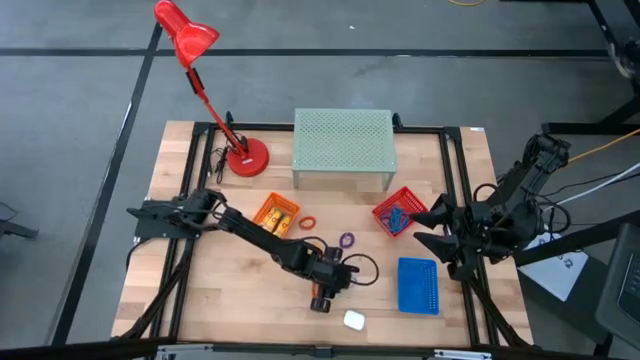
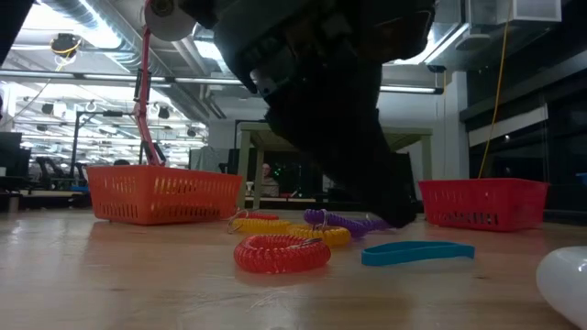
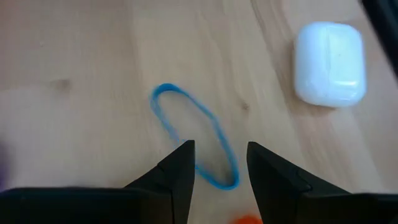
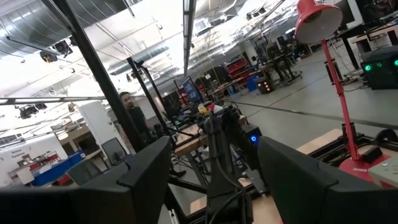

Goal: Pick & Place Office Desk Supplies
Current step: Put the blue rubber band into the red bin

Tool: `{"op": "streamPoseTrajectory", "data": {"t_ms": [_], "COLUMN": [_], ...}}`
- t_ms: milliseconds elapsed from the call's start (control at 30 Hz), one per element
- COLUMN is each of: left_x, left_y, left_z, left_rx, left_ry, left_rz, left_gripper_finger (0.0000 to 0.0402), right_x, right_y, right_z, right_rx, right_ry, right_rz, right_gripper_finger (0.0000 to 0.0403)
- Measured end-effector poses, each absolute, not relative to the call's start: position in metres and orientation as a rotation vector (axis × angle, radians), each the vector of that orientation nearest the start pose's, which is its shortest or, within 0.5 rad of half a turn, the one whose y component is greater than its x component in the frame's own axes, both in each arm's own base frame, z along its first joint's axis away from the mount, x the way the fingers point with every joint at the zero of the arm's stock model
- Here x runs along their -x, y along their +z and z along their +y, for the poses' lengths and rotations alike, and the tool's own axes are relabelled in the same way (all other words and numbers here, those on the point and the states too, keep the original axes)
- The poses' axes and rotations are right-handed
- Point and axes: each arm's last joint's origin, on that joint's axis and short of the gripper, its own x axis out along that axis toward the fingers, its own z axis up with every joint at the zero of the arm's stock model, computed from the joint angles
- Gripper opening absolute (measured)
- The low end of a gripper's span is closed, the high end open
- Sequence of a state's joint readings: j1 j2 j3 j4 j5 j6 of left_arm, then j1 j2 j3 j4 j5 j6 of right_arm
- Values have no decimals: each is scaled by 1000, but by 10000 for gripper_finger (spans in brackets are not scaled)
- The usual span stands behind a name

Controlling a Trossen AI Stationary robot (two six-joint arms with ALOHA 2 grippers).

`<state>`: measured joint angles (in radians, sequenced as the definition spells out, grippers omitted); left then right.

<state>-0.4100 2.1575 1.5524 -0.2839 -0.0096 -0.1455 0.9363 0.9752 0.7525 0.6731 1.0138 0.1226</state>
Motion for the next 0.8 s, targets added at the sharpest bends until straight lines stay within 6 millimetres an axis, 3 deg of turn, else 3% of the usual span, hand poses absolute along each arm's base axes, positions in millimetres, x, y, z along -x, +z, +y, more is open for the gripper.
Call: {"op": "streamPoseTrajectory", "data": {"t_ms": [500,800], "left_x": [-424,-433], "left_y": [130,132], "left_z": [-190,-173], "left_rx": [-67,64], "left_ry": [-300,-357], "left_rz": [976,971], "left_gripper_finger": [131,8], "right_x": [-138,-138], "right_y": [363,363], "right_z": [146,146], "right_rx": [-478,-470], "right_ry": [-63,-64], "right_rz": [-258,-257], "right_gripper_finger": [243,243]}}
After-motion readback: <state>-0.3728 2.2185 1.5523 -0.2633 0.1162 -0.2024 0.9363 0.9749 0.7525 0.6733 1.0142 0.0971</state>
